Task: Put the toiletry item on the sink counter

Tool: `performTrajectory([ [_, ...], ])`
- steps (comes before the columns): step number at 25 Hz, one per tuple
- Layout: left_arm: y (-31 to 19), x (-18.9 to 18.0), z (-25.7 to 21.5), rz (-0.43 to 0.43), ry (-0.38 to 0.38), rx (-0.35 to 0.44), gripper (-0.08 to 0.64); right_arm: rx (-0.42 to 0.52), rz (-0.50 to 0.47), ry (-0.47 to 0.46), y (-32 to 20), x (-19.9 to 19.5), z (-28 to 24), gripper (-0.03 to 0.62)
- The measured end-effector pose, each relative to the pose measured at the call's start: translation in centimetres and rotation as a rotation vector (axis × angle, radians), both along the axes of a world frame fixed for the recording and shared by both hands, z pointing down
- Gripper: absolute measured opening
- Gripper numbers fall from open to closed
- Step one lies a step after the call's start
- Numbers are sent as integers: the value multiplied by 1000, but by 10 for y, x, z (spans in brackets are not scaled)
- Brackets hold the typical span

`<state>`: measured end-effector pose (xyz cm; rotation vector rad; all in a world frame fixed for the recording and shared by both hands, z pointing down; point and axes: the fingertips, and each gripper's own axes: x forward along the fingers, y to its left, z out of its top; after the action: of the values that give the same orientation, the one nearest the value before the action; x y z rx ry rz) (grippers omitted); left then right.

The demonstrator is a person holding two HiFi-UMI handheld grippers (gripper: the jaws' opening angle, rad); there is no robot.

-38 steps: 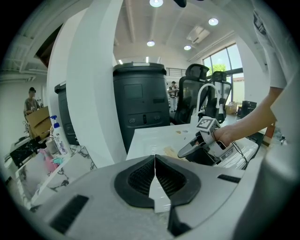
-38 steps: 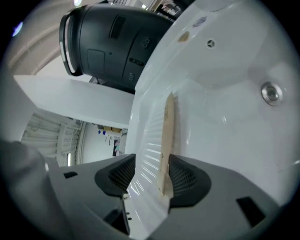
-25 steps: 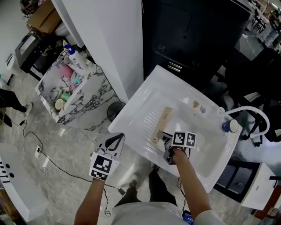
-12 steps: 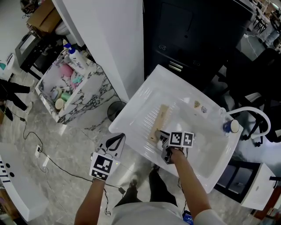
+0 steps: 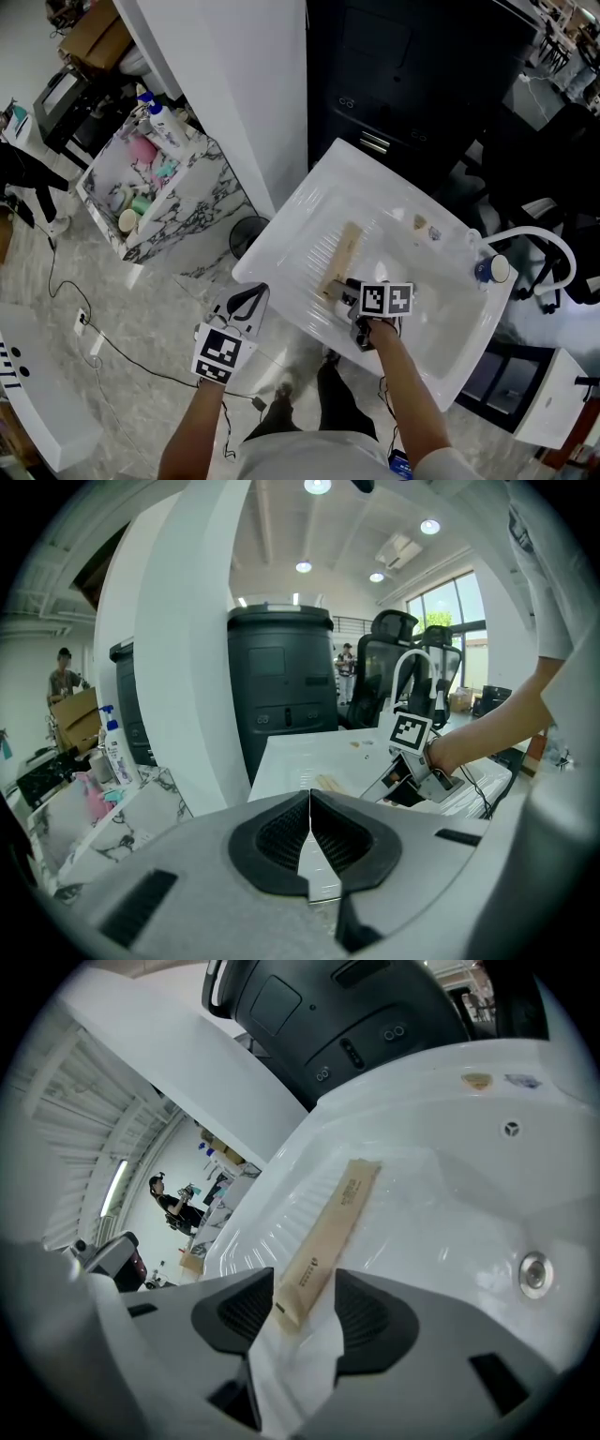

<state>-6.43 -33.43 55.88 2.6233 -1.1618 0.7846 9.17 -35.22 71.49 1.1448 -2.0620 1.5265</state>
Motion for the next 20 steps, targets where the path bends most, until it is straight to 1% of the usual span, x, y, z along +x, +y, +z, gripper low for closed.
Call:
performTrajectory([
  [3,0,2,-5,2,4,10,11,9,28,-30,1,7,-11,199],
  [6,-2,7,-15,19,18,38,11,54,85,-18,2,28,-32,190],
  [7,-2,10,-20,28,24,50,11,78,108,-4,3,37,-41,171],
  [9,-1,15,-31,48,36,75,11,130,154,38,11,58,-61,108],
  [11,1,21,-43,73,47,101,11,177,204,80,20,79,-82,14],
  [12,2,25,-49,85,53,113,11,199,228,94,26,88,-94,-2],
  [15,9,33,-70,116,80,150,11,287,280,140,49,113,-131,-2],
  [20,23,44,-117,177,129,234,11,510,300,246,95,137,-208,-3],
])
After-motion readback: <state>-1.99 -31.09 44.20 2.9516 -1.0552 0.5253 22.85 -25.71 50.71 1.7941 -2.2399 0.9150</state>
